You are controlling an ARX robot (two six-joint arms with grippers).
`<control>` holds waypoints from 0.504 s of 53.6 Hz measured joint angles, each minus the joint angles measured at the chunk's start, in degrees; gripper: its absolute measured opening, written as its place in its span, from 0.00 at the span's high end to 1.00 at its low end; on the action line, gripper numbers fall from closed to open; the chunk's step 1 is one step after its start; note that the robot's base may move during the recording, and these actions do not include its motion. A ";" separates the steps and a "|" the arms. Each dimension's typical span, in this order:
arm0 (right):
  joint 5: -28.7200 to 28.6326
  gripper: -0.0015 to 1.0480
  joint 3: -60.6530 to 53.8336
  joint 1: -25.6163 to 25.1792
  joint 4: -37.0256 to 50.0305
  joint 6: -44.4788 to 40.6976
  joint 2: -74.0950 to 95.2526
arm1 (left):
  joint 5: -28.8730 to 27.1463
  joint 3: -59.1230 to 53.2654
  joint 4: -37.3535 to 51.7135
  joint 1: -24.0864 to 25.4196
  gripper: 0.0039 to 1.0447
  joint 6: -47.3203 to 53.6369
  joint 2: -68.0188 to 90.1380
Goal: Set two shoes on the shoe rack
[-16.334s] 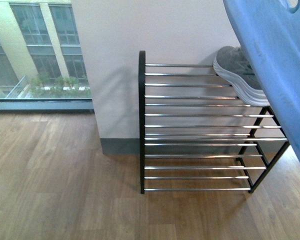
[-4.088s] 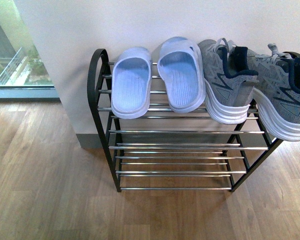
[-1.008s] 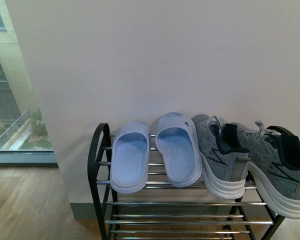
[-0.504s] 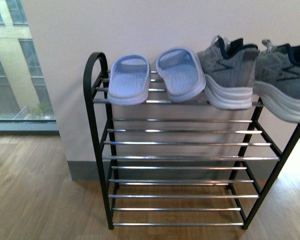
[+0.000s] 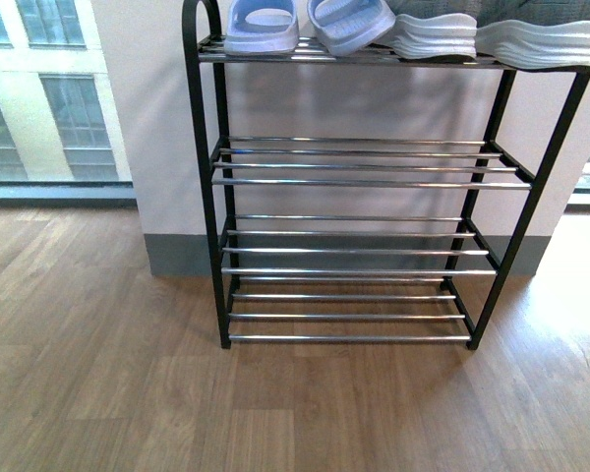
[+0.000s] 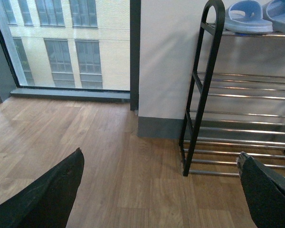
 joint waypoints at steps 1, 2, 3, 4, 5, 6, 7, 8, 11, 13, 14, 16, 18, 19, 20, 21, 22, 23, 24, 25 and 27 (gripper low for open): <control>0.02 0.09 0.00 0.00 0.00 0.00 -0.02 | 0.02 0.00 0.00 0.00 0.09 0.00 0.00; 0.04 0.09 0.00 0.00 0.00 0.00 0.00 | 0.02 0.00 0.00 0.00 0.09 0.00 0.00; 0.04 0.09 0.00 0.00 0.00 0.00 0.00 | 0.02 0.00 0.00 0.00 0.09 0.00 0.00; 0.02 0.09 0.00 0.00 0.00 0.00 0.00 | 0.02 0.00 0.00 0.00 0.09 0.00 0.00; 0.07 0.09 0.00 0.00 0.00 0.00 0.00 | 0.02 0.00 -0.02 0.00 0.09 0.00 0.00; 0.02 0.09 0.00 0.00 0.00 0.00 0.00 | 0.02 0.00 -0.02 0.00 0.09 0.00 0.00; 0.02 0.09 0.00 0.00 0.00 0.00 0.00 | 0.02 0.00 0.00 0.00 0.09 0.00 0.00; 0.04 0.09 0.00 0.00 0.00 0.00 0.00 | 0.02 0.00 0.00 0.00 0.09 0.00 0.00; 0.02 0.09 0.00 0.00 0.00 0.00 0.00 | 0.02 0.00 0.00 0.00 0.09 0.00 0.00; 0.09 0.09 0.00 0.00 0.00 0.00 0.00 | 0.04 0.00 -0.02 0.00 0.09 0.00 0.00; 0.07 0.09 0.00 0.00 0.00 0.00 0.00 | 0.04 0.00 0.00 0.00 0.09 0.00 0.00; 0.07 0.09 0.00 0.00 0.00 0.00 -0.02 | 0.04 0.00 0.00 0.00 0.09 0.00 0.00; 0.07 0.09 0.00 0.00 0.00 0.00 0.00 | 0.02 0.00 -0.02 0.00 0.09 0.00 0.00; 0.00 0.09 0.00 0.00 0.00 0.00 0.00 | 0.02 0.00 0.00 0.00 0.09 0.00 0.00; 0.02 0.09 0.00 0.00 0.00 0.00 0.00 | 0.00 0.00 0.00 0.00 0.09 0.00 0.00; 0.04 0.09 0.00 0.00 0.00 0.00 0.00 | 0.02 0.00 -0.02 0.00 0.09 0.00 0.00; 0.02 0.09 0.00 0.00 0.00 0.00 0.00 | 0.02 0.00 -0.02 0.00 0.09 0.00 0.00; 0.04 0.09 0.00 0.00 0.00 0.00 0.00 | 0.02 0.00 0.00 0.00 0.09 0.00 0.00; 0.07 0.09 0.00 0.00 0.00 0.00 0.00 | 0.02 0.00 -0.02 0.00 0.09 0.00 0.00; 0.02 0.09 0.00 0.00 0.00 0.00 -0.02 | 0.02 0.00 0.00 0.00 0.09 0.00 0.00; 0.07 0.09 0.00 0.00 0.00 0.00 0.00 | 0.02 0.00 0.00 0.00 0.09 0.00 0.00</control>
